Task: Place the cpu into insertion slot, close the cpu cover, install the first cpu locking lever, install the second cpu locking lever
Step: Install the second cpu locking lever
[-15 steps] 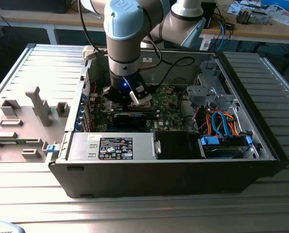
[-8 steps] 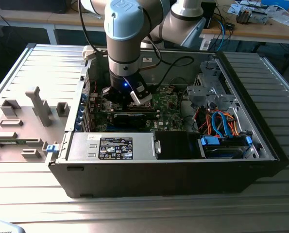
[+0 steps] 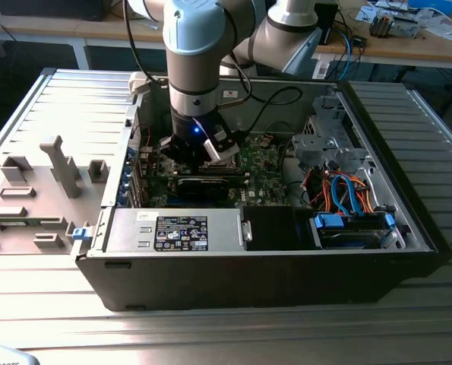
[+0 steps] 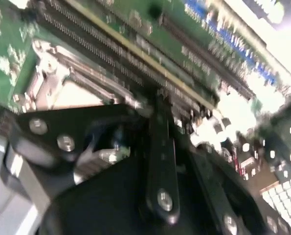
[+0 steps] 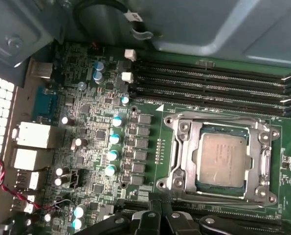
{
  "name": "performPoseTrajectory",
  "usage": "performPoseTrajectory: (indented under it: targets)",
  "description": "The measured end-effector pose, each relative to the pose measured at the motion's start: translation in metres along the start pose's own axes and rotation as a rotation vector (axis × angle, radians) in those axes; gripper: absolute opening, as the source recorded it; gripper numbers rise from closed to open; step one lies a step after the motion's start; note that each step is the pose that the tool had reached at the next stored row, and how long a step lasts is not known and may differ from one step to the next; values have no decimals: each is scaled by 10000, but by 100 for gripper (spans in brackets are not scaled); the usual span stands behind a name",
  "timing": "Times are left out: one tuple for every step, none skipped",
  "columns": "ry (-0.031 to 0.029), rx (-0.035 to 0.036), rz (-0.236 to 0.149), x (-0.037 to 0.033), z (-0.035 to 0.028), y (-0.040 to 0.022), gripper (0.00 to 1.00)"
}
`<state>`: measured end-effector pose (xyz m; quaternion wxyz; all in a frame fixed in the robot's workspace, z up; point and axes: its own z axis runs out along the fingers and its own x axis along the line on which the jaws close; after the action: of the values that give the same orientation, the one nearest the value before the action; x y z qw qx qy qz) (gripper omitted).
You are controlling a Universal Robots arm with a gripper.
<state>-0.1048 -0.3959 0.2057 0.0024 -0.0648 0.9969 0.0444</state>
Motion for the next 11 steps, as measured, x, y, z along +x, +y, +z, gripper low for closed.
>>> performPoseTrajectory:
  targets:
    - [1, 3, 1, -12, -3, 4, 11]
    - [5, 6, 3, -33, -4, 8, 11]
    - [15, 9, 4, -63, -6, 9, 11]
    - [23, 7, 4, -83, -5, 11, 11]
    - [37, 6, 5, -112, -5, 14, 11]
    - [68, 14, 7, -166, -4, 23, 11]
    - [82, 48, 8, -199, -3, 43, 11]
    - [87, 85, 12, -210, -2, 61, 11]
    - [97, 162, 10, -225, -2, 96, 11]
    - [112, 269, 9, -233, -11, 140, 11]
    - [118, 331, 10, -241, -19, 170, 11]
